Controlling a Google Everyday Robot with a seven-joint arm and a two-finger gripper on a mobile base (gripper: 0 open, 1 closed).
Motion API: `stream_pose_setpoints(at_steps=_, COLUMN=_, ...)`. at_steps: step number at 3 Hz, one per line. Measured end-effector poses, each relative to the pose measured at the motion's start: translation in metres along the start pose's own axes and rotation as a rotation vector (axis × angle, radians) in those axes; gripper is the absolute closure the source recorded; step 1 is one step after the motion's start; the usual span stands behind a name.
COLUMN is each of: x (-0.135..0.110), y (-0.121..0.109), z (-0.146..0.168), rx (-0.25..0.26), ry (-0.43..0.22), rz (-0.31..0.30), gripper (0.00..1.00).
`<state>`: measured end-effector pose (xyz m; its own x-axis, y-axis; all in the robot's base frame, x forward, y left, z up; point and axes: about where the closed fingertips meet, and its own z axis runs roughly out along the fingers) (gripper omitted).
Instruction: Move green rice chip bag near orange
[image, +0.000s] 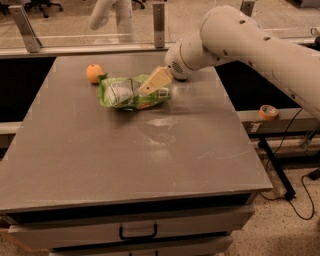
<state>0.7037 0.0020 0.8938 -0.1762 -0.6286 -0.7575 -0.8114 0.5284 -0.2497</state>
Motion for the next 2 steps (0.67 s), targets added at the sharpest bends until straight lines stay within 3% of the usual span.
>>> stream_pose_setpoints(at_steps=1, x=-0.007, y=0.008, z=-0.038, rx=0.049, ry=-0.019, rz=-0.004, gripper=0.00)
stream_pose_setpoints(at_steps=2, x=-0.014, y=0.023, z=-0.099, rx=0.130, ry=-0.021, rz=-0.011, gripper=0.00)
